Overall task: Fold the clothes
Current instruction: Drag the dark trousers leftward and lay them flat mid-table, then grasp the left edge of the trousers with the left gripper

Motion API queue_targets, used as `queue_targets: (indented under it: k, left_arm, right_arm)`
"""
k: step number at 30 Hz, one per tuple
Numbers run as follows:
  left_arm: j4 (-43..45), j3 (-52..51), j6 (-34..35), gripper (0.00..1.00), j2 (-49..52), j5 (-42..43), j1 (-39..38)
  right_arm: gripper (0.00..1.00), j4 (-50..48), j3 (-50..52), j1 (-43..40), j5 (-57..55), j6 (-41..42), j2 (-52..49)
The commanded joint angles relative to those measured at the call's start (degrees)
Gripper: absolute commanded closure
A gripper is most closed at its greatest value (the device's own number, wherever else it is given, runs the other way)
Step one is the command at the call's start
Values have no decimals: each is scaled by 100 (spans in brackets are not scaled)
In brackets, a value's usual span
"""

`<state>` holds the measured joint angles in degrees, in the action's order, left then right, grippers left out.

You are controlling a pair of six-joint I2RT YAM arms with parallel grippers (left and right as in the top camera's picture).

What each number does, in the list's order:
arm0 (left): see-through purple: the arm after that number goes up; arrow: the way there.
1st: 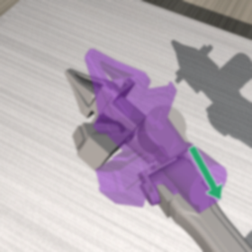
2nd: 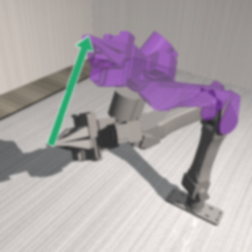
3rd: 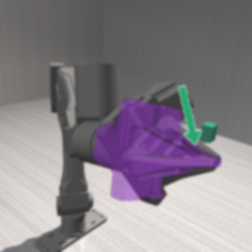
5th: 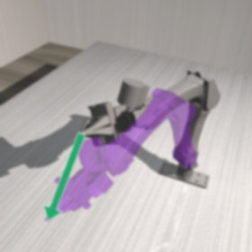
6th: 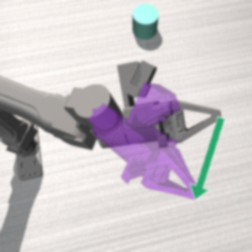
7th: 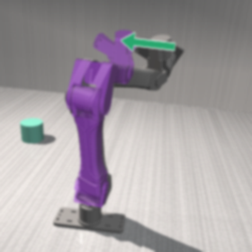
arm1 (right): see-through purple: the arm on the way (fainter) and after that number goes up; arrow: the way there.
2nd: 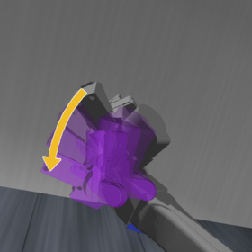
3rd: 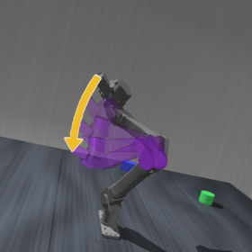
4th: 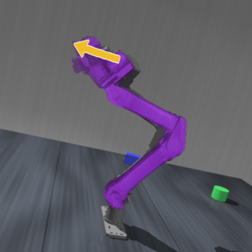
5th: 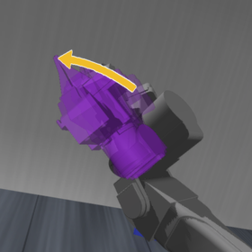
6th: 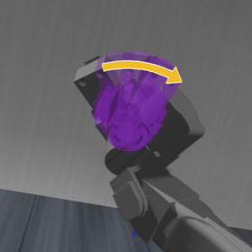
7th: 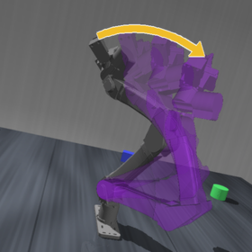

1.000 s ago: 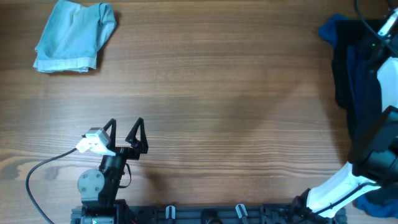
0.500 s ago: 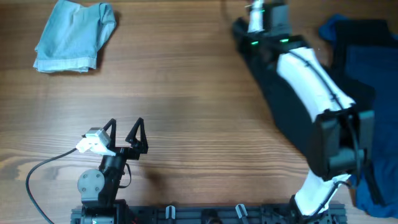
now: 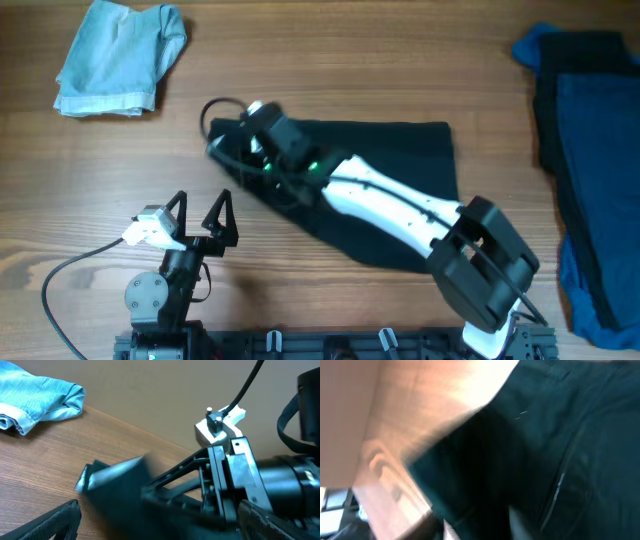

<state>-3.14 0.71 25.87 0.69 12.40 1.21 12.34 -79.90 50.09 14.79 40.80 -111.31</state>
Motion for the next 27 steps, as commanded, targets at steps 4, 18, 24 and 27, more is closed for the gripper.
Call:
queue_targets:
  k: [4, 18, 24, 27]
  left_arm:
    - [-7, -33, 9, 0, -52, -50, -26]
    - [-7, -33, 9, 0, -52, -48, -26]
    - [-7, -33, 11, 0, -52, -50, -26]
    - [-7, -33, 9, 0, -52, -50, -26]
  right_arm:
    - [41, 501, -68, -258, -365, -481, 136]
    - [0, 4496, 63, -4634, -1425, -1987, 1670]
    - [0, 4037, 1241, -5709, -42, -2986, 1659]
    - [0, 3519, 1814, -5718, 330, -3333, 1659]
